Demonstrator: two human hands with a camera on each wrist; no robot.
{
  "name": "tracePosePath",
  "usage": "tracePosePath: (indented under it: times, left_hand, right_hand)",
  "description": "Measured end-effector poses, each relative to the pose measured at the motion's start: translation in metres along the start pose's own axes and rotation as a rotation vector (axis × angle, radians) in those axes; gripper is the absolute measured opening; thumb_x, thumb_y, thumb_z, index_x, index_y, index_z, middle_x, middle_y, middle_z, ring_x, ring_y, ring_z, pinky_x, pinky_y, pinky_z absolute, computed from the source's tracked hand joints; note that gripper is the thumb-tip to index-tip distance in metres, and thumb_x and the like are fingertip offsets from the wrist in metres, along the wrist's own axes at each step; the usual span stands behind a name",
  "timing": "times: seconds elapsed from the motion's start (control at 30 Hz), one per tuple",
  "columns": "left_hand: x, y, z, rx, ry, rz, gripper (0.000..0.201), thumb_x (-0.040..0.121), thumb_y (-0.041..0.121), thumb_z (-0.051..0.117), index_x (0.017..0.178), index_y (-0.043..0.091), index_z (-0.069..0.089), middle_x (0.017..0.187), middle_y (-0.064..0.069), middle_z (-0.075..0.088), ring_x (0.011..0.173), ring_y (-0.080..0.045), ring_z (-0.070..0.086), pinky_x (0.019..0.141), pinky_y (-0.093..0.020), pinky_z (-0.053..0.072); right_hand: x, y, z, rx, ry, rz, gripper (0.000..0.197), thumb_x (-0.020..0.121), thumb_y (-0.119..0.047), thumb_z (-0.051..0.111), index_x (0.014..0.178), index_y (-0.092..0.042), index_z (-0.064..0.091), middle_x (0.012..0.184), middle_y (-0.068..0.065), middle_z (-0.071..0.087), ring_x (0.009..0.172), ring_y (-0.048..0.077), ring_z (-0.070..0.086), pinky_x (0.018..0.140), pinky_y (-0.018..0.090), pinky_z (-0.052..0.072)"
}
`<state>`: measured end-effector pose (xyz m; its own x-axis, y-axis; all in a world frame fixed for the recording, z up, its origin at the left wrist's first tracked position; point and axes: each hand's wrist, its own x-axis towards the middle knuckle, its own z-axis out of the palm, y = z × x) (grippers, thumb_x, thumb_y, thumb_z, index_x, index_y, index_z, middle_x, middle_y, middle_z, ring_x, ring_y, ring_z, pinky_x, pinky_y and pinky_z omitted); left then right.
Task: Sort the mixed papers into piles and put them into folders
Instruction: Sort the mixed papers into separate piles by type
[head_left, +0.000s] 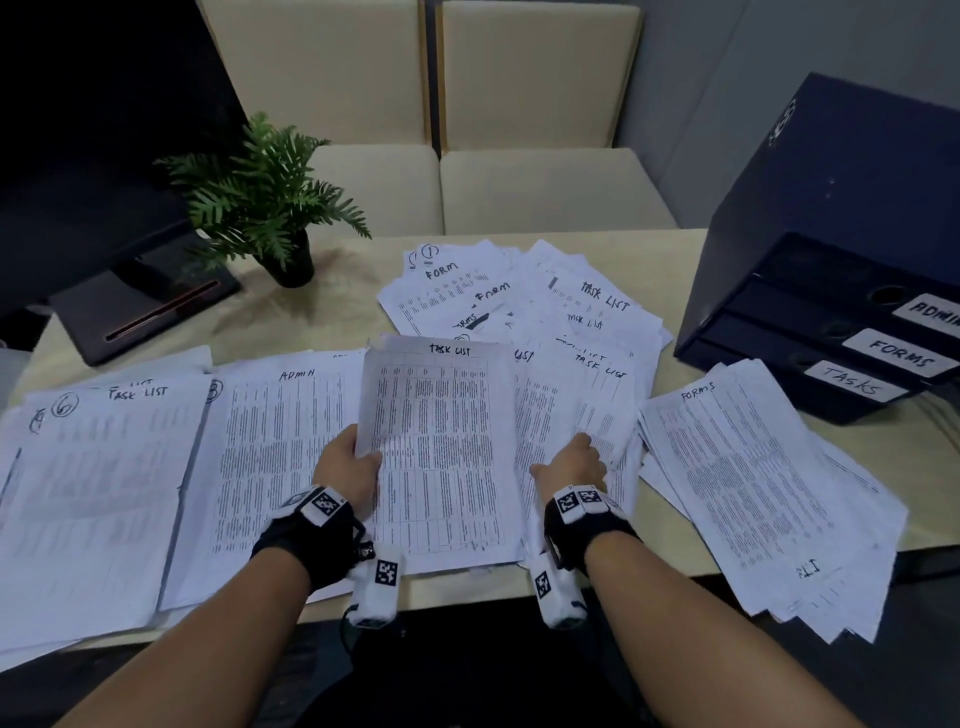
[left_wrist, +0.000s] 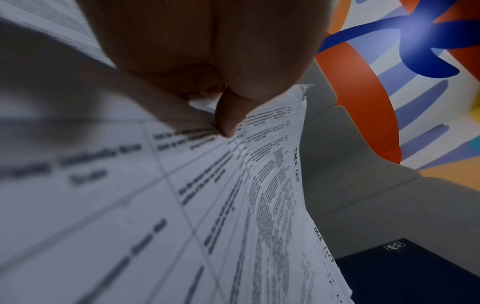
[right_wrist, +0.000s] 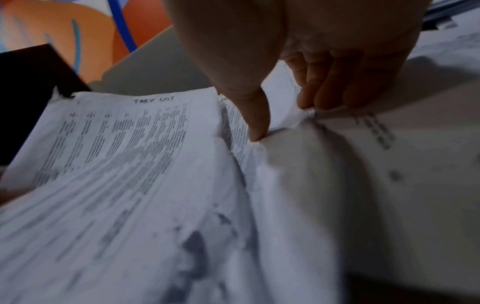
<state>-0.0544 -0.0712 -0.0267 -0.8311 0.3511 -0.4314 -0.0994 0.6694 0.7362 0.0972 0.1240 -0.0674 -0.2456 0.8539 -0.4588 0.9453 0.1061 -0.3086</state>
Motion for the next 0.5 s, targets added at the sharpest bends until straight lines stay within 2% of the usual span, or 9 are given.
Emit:
tracePosePath:
  times: [0.07,0.17,0.27,0.37,0.43,0.5]
  left_hand:
    - [0.002,-0.001,-0.002,0.002,-0.005,-0.005,0.032,0.094,0.006,0.049,0.125,0.014,0.055,0.086,-0.008,0.061,0.064,-0.020,0.055,0.054,-0.021,0.043]
    - [0.003,-0.002,-0.004,0.005,-0.008,-0.007,0.033,0.093,0.007,0.050,0.125,0.015,0.055,0.091,-0.010,0.063,0.071,-0.026,0.059,0.057,-0.023,0.045]
    - [0.003,0.000,-0.005,0.006,-0.011,0.003,0.030,0.093,0.007,0.050,0.121,0.015,0.055,0.089,-0.009,0.062,0.069,-0.024,0.058,0.055,-0.022,0.044]
    - [0.003,0.002,-0.004,0.008,-0.009,0.013,0.027,0.093,0.007,0.050,0.118,0.013,0.056,0.091,-0.011,0.061,0.072,-0.025,0.056,0.055,-0.022,0.043]
    - [0.003,0.003,-0.002,-0.001,-0.015,0.016,0.026,0.093,0.006,0.050,0.118,0.011,0.056,0.091,-0.011,0.061,0.072,-0.025,0.056,0.055,-0.022,0.043]
    - [0.003,0.003,0.000,-0.011,-0.019,0.015,0.026,0.093,0.006,0.050,0.118,0.012,0.056,0.092,-0.010,0.061,0.071,-0.024,0.056,0.054,-0.020,0.042]
  right_hand:
    - [-0.002,-0.001,0.003,0.006,0.012,0.023,0.074,0.082,-0.033,0.075,0.135,-0.003,0.033,0.135,0.016,0.044,0.123,0.033,0.043,0.091,0.043,0.047]
    - [-0.008,0.000,0.006,-0.027,0.018,0.028,0.097,0.069,-0.046,0.083,0.139,-0.005,0.029,0.138,0.014,0.037,0.125,0.033,0.040,0.089,0.044,0.048]
    - [-0.007,0.004,0.008,0.013,-0.005,0.054,0.099,0.069,-0.037,0.085,0.141,-0.006,0.025,0.139,0.017,0.038,0.127,0.035,0.039,0.093,0.046,0.047]
    - [0.002,0.009,0.005,0.121,-0.042,0.105,0.083,0.075,-0.026,0.082,0.134,-0.004,0.029,0.127,0.021,0.052,0.119,0.037,0.050,0.090,0.045,0.050]
    - [0.005,0.015,0.005,0.182,-0.071,0.068,0.061,0.082,-0.021,0.076,0.125,-0.003,0.037,0.113,0.020,0.060,0.102,0.035,0.061,0.081,0.041,0.054]
    - [0.006,0.021,0.004,0.163,-0.092,-0.006,0.035,0.089,-0.019,0.064,0.116,-0.002,0.050,0.110,0.017,0.064,0.093,0.030,0.063,0.078,0.035,0.053]
